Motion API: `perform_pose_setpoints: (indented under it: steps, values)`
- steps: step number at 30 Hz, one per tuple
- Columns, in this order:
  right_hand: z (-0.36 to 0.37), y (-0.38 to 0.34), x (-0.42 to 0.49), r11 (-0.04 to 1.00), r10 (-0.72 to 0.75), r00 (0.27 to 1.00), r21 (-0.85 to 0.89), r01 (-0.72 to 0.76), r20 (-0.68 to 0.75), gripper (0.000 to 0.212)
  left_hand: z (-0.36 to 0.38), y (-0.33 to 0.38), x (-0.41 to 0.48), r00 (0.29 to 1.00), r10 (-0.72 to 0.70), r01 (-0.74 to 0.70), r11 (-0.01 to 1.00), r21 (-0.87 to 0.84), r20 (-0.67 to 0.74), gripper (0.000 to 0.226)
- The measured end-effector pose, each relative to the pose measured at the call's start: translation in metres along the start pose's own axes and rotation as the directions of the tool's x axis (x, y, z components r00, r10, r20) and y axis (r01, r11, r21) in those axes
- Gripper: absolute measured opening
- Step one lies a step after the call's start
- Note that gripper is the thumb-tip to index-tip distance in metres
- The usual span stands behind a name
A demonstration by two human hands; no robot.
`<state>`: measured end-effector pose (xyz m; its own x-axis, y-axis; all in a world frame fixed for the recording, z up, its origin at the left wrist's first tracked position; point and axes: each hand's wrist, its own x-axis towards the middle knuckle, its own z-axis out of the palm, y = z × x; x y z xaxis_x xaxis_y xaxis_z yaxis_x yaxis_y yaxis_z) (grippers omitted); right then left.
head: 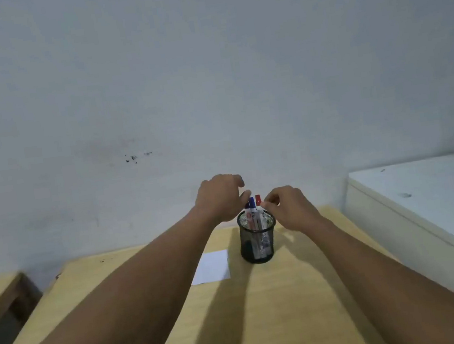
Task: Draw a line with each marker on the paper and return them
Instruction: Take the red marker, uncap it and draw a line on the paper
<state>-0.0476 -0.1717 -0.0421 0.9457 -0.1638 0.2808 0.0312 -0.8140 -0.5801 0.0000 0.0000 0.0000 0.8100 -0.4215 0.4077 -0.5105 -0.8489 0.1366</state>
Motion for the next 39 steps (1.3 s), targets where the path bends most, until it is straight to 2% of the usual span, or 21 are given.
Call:
perform_pose_setpoints:
  steps: [2,5,10,16,19,23,26,28,29,31,33,35,39]
  values:
    - [0.007,0.007,0.012,0.997,0.044,0.999,0.058,-0.045,0.016,0.027,0.011,0.002,0.017,0.997,0.01,-0.014,0.999,0.041,0.074,0.042]
    - [0.015,0.015,0.024,0.995,0.09,0.994,0.038,-0.093,0.057,0.038,0.025,0.004,0.038,0.988,0.0,-0.011,0.998,0.069,0.157,0.041]
    - [0.019,0.021,0.033,0.996,0.09,0.994,0.012,-0.091,0.07,0.031,0.045,0.009,0.051,0.968,0.003,-0.009,1.0,0.023,0.252,0.033]
    - [0.015,0.014,0.026,0.997,0.059,0.996,0.044,-0.062,0.064,0.023,0.044,0.01,0.05,0.991,-0.015,0.025,0.997,-0.079,0.132,0.029]
    - [0.002,-0.003,0.023,0.992,0.031,0.997,0.117,-0.04,0.077,0.016,0.014,0.005,0.048,0.998,-0.039,0.046,0.977,-0.206,0.039,0.033]
    - [-0.019,-0.052,0.011,0.963,0.008,0.993,0.266,-0.039,0.115,0.02,-0.043,-0.023,0.038,0.975,-0.199,0.14,0.895,-0.423,-0.1,0.03]
    - [-0.03,-0.088,0.003,0.856,0.031,0.994,0.51,-0.082,0.109,0.017,-0.075,-0.066,0.015,0.953,-0.285,0.157,0.747,-0.647,-0.098,0.031]
    - [-0.033,-0.109,0.001,0.707,0.075,0.991,0.695,-0.131,0.111,0.019,-0.09,-0.099,-0.007,0.961,-0.262,0.101,0.63,-0.77,-0.088,0.033]
    - [-0.032,-0.12,0.001,0.628,0.086,0.989,0.765,-0.145,0.116,0.019,-0.095,-0.112,-0.019,0.969,-0.231,0.076,0.615,-0.785,-0.088,0.036]
    - [-0.021,-0.143,0.001,0.497,0.082,0.987,0.853,-0.162,0.139,0.018,-0.1,-0.135,-0.044,0.978,-0.185,0.053,0.653,-0.755,-0.092,0.048]
    - [0.001,-0.168,-0.002,0.443,0.05,0.979,0.874,-0.2,0.198,0.015,-0.102,-0.152,-0.066,0.976,-0.201,0.072,0.673,-0.736,-0.088,0.059]
    - [0.03,-0.188,-0.005,0.477,-0.006,0.959,0.844,-0.246,0.283,0.014,-0.103,-0.164,-0.086,0.966,-0.245,0.115,0.693,-0.711,-0.082,0.058]
    - [0.081,-0.218,-0.012,0.509,-0.09,0.927,0.817,-0.271,0.363,0.015,-0.099,-0.186,-0.115,0.944,-0.286,0.18,0.865,-0.469,-0.165,0.033]
